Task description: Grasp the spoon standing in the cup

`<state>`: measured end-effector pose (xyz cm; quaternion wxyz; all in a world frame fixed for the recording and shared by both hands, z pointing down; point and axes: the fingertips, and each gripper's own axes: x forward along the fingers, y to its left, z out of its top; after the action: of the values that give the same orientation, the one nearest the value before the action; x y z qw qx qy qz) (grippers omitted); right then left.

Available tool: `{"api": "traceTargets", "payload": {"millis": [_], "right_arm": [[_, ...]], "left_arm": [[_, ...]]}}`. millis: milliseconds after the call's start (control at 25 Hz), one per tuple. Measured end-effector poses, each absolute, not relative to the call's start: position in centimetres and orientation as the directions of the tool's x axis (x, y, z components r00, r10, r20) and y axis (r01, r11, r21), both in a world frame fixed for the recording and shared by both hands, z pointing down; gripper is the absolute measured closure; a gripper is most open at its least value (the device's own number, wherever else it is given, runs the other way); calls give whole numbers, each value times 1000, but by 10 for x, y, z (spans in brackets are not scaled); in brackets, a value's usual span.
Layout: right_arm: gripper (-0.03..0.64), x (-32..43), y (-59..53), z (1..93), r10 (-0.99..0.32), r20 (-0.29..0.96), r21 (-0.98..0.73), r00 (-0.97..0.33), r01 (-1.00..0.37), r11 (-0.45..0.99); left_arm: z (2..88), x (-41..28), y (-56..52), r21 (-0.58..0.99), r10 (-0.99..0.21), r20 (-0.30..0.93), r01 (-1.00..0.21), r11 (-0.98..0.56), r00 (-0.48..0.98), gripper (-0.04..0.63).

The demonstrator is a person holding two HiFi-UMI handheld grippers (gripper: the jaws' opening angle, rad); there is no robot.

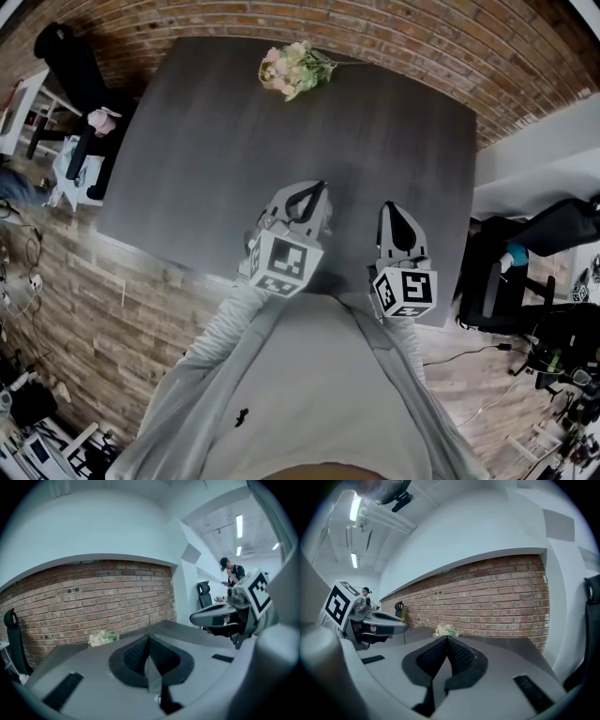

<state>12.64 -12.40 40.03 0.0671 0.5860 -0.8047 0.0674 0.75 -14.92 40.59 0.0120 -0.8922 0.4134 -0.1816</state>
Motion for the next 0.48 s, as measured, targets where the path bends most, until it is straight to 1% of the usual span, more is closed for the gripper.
{"api": "traceTargets", "payload": {"millis": [360,480], "right_arm": [[601,124,-140,376,-940,133,-3,-314,-949,316],[600,125,-140,372,-940,128,2,-315,-948,318]], "left_arm": [[360,-32,-160,-196,-814,211,-792,-578,541,577],[358,-51,-161,-169,-838,199,-824,-540,508,577]]}}
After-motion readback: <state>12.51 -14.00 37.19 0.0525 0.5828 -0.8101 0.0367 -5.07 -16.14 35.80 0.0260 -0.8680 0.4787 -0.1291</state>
